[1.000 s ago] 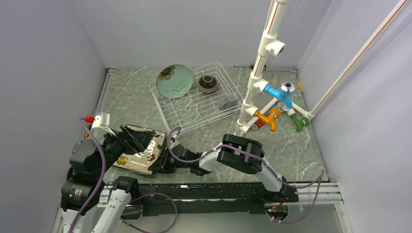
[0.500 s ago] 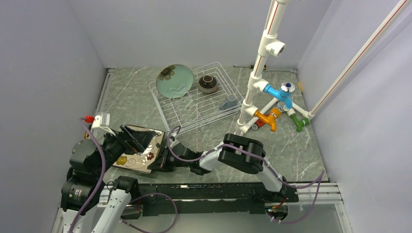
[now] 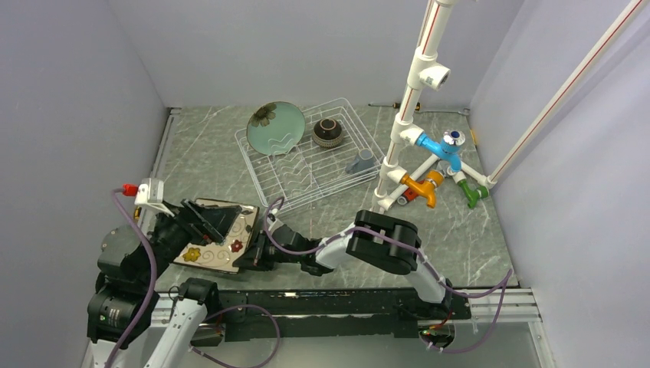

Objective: Load the mixed dishes into the dish rack

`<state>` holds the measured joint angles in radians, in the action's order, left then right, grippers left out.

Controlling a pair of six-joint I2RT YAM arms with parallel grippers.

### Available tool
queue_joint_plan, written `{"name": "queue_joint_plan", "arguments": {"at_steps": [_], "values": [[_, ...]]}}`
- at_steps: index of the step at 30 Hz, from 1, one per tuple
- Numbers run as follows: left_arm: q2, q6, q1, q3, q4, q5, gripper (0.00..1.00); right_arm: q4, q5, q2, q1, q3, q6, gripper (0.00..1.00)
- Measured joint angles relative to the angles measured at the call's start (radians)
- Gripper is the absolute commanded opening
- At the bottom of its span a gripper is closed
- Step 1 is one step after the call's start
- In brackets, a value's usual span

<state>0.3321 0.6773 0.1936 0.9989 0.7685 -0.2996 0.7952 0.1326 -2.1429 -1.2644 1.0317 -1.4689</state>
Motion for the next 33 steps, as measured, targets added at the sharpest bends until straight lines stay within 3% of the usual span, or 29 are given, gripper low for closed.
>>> {"name": "queue_joint_plan", "arguments": {"at_steps": [13,33], "values": [[0.000,0.002,0.000,0.147,0.022,-0.002,0.94,0.037,0.003,0.027,-0.008,-0.029,0.069,0.00],[0.007,0.020,0.007,0.211,0.053,0.001,0.93,0.084,0.011,0.033,-0.009,-0.062,0.098,0.00]]}}
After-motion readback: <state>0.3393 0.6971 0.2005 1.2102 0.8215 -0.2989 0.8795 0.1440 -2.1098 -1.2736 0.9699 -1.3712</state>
